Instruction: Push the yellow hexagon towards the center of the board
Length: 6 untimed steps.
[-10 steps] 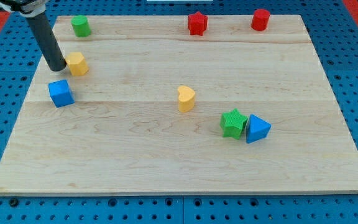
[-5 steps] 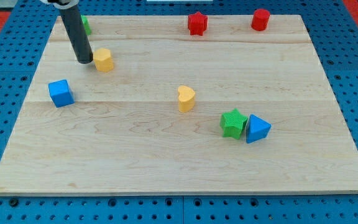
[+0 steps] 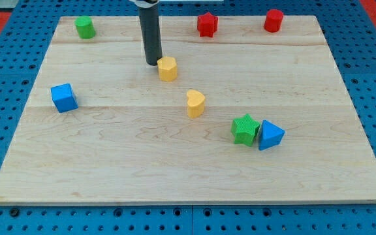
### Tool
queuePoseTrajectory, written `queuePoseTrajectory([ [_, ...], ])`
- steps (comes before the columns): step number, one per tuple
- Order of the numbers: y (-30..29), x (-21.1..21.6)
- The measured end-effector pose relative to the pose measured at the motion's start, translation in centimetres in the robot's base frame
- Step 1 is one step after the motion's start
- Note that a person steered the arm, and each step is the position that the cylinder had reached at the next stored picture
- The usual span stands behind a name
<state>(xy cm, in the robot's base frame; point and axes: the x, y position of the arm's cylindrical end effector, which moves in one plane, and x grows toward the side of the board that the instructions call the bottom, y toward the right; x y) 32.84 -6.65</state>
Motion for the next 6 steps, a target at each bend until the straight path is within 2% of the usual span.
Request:
queuePoseTrajectory([
  [3, 0.2, 2.2],
  [5, 0.6, 6.2],
  [6, -0.2, 3.7],
])
